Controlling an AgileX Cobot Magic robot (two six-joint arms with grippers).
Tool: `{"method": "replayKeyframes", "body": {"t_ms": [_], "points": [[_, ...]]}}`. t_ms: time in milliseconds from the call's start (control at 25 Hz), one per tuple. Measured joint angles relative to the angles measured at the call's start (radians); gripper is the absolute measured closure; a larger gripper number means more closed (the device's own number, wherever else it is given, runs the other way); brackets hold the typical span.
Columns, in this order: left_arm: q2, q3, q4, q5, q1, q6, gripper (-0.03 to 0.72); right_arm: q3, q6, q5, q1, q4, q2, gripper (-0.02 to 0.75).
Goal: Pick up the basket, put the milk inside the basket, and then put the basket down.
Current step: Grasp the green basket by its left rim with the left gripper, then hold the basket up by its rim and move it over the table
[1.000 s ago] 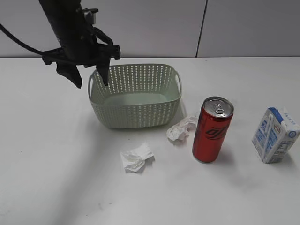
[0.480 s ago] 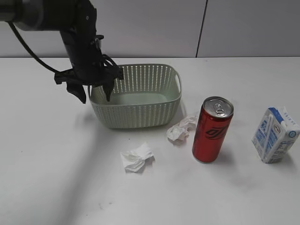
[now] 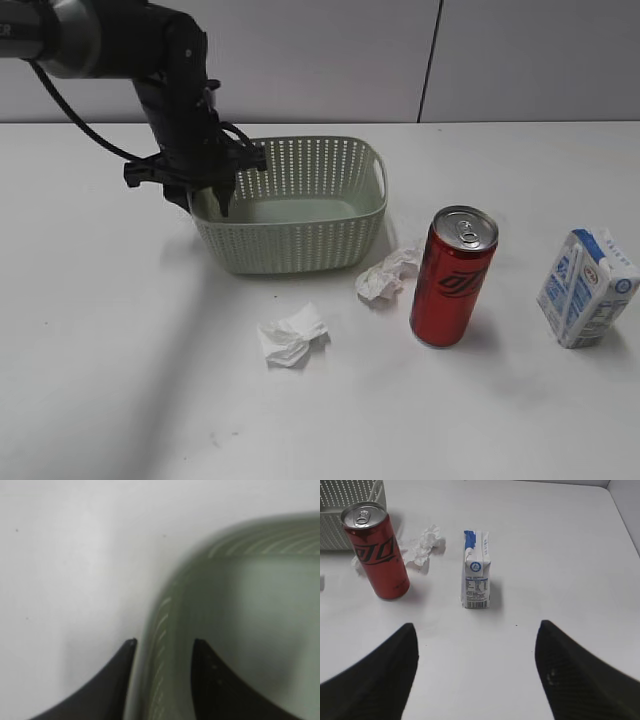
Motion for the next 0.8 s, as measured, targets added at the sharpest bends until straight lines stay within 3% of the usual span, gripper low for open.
{"method": "replayKeyframes", "body": {"t_ms": [120,200,600,800], "points": [[0.0,-0.001,-0.032,0.001,0.006,0.0,0.615,0.0,0.0,0.0,0.0,0.0,0.0,0.167],[0.0,-0.001,-0.045,0.005,0.006,0.0,0.677,0.0,0.0,0.0,0.0,0.0,0.0,0.167],[-0.064,-0.002,-0.084,0.05,0.007,-0.005,0.69,0.0,0.0,0.0,0.0,0.0,0.0,0.167],[-0.147,-0.002,-0.082,0.173,0.007,-0.007,0.69,0.0,0.0,0.0,0.0,0.0,0.0,0.167]]}}
